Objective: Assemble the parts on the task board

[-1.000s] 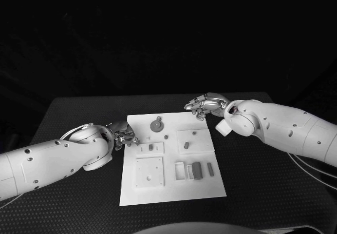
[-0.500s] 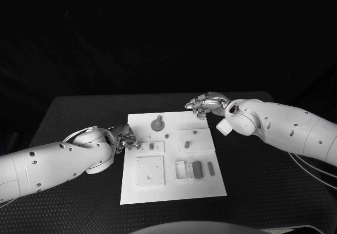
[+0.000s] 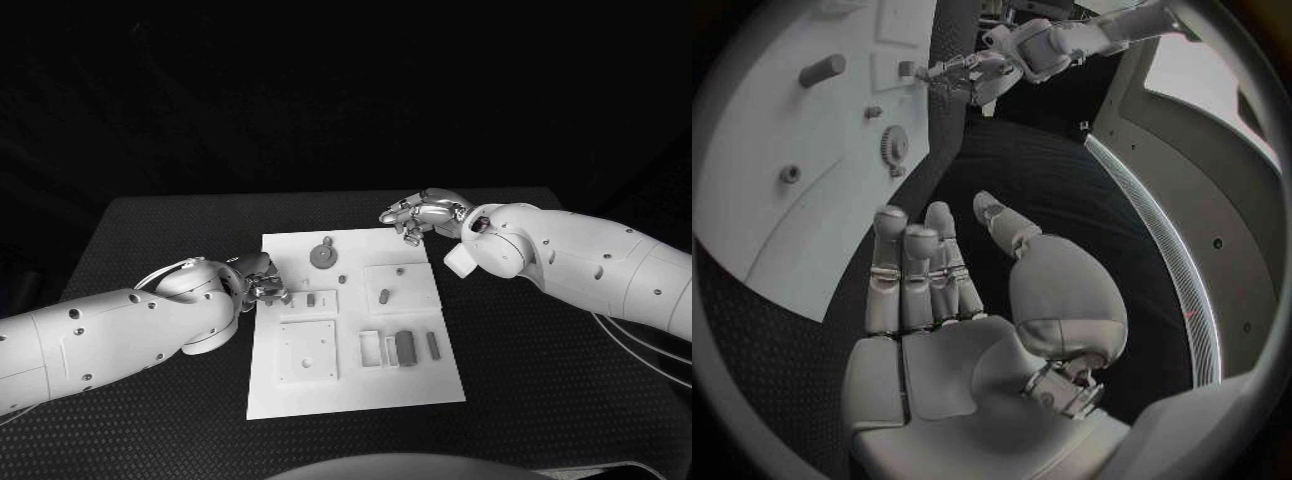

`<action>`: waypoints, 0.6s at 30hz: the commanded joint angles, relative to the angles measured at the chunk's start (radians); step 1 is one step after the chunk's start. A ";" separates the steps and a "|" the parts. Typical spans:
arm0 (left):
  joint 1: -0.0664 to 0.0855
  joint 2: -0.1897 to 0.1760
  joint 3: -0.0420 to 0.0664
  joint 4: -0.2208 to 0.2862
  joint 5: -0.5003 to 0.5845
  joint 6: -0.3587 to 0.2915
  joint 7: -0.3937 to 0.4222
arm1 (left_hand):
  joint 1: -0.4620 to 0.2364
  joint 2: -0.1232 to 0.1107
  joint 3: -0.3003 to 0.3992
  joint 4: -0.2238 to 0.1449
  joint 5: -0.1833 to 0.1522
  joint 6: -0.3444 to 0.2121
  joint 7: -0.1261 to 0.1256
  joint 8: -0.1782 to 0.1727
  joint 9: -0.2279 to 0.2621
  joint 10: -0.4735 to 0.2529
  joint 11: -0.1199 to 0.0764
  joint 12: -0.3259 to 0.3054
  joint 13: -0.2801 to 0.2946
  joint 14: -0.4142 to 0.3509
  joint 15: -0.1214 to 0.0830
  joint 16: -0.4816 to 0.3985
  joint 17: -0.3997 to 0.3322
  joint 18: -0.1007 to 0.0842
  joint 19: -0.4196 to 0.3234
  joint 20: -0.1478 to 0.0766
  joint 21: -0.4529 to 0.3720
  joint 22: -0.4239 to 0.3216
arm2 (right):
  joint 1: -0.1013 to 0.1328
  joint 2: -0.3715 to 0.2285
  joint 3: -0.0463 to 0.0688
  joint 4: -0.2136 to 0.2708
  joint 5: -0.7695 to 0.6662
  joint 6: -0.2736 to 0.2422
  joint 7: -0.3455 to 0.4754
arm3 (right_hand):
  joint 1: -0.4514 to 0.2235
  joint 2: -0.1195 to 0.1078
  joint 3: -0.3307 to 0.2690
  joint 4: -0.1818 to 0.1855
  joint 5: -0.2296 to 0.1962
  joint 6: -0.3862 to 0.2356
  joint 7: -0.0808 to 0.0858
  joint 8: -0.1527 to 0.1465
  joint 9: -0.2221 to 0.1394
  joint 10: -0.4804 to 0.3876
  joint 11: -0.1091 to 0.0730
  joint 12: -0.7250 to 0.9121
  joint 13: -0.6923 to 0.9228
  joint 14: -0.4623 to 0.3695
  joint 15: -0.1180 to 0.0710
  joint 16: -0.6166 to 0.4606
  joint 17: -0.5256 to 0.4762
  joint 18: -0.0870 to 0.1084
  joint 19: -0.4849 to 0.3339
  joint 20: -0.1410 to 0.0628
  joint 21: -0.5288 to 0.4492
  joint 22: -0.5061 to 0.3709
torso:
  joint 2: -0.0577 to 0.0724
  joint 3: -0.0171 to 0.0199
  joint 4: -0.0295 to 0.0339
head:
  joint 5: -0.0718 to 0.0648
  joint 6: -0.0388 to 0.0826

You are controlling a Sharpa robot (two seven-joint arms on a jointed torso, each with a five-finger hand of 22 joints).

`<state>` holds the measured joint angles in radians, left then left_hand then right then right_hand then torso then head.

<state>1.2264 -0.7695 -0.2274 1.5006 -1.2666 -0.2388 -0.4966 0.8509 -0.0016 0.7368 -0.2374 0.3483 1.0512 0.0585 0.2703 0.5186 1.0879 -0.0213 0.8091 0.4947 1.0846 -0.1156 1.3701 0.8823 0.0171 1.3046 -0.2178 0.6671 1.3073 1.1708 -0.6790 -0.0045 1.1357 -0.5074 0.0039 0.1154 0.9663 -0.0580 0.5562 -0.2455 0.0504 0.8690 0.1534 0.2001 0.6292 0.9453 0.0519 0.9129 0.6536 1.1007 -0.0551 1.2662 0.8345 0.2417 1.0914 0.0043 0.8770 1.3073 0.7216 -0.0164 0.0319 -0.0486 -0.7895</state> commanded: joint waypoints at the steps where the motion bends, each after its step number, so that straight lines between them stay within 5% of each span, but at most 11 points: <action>1: -0.001 0.003 -0.003 -0.002 -0.013 0.026 -0.018 | -0.002 0.004 0.000 -0.004 0.005 0.028 0.018 0.122 0.019 0.005 -0.001 0.006 0.001 0.009 -0.013 0.002 0.001 0.085 0.006 -0.004 0.003 0.021 | -0.001 0.000 0.000 0.002 0.002 0.006 0.006 | -0.009 0.002 0.000 0.008 0.004 0.000 0.009 -0.004 -0.002 -0.004 0.000 0.003 -0.001 -0.008 -0.001 -0.004 -0.001 0.020 0.002 -0.007 -0.003 0.016 | 0.000 -0.0004 0.0001 | -0.001 0.000; 18: -0.001 0.011 -0.003 -0.003 -0.001 0.061 -0.017 | -0.018 -0.049 -0.010 0.026 -0.023 0.019 0.022 0.124 0.013 -0.005 0.003 0.005 0.002 0.007 -0.010 -0.008 0.001 0.083 0.005 -0.004 -0.004 0.018 | -0.001 0.002 0.000 0.001 0.002 0.009 0.005 | -0.009 0.002 0.000 0.008 0.004 0.000 0.009 -0.004 -0.002 -0.004 0.000 0.003 -0.001 -0.008 -0.001 -0.004 -0.001 0.020 0.002 -0.007 -0.003 0.016 | 0.000 -0.0011 0.0009 | -0.003 -0.002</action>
<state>1.2277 -0.7601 -0.2271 1.4969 -1.2721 -0.2129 -0.5076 0.8297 -0.0439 0.7252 -0.2143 0.3279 1.0534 0.0619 0.3527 0.5191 1.0881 -0.0214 0.8091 0.4965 1.0934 -0.1178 1.3657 0.8821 0.0172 1.3063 -0.2159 0.6671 1.3079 1.1708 -0.6787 -0.0045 1.1354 -0.5073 0.0040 0.1150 0.9663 -0.0580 0.5562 -0.2455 0.0504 0.8697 0.1567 0.2001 0.6284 0.9453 0.0519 0.9128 0.6538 1.1007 -0.0551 1.2662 0.8345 0.2418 1.0903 0.0054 0.8770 1.3073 0.7216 -0.0173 0.0327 -0.0510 -0.7908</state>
